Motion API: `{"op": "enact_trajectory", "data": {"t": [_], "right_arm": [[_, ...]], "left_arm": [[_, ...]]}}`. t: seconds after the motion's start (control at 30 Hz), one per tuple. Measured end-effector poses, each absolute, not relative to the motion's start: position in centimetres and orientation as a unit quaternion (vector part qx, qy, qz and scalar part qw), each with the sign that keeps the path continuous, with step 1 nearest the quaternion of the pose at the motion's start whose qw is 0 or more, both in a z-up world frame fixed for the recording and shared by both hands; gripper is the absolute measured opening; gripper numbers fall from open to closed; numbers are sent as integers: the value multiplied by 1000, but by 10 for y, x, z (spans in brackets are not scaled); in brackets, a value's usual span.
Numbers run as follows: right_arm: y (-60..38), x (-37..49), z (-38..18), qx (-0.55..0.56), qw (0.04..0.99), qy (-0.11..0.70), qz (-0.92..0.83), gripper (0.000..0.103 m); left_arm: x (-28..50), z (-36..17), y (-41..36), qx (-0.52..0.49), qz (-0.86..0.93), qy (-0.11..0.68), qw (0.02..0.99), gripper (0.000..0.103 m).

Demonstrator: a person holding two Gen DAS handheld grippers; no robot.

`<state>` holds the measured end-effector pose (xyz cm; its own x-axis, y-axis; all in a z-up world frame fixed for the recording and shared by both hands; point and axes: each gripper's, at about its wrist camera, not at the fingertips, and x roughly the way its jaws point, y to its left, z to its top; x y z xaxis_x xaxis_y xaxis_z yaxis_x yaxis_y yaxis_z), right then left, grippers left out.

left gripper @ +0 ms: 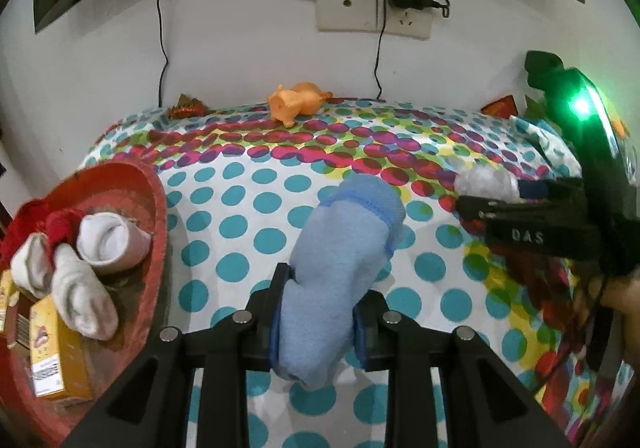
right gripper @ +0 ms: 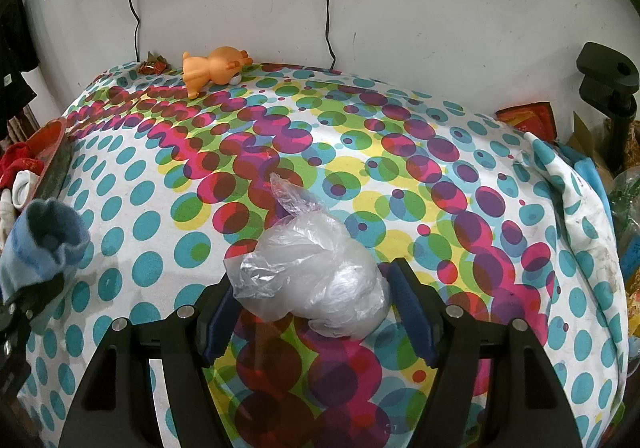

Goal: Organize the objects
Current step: 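Carry the blue sock onto the tray and open the left tool while the right tool holds the bag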

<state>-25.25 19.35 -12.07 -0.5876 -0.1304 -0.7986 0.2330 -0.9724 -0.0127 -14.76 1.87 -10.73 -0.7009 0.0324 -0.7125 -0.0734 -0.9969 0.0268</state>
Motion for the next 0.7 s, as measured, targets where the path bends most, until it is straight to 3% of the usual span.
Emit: {"op": "enact_trajectory", "data": {"t": [0.7], "right_arm": [[193, -252, -121, 443, 103, 57, -889, 68]], "left_arm": [[-98, -73, -9, -398, 913, 54, 69, 27]]}}
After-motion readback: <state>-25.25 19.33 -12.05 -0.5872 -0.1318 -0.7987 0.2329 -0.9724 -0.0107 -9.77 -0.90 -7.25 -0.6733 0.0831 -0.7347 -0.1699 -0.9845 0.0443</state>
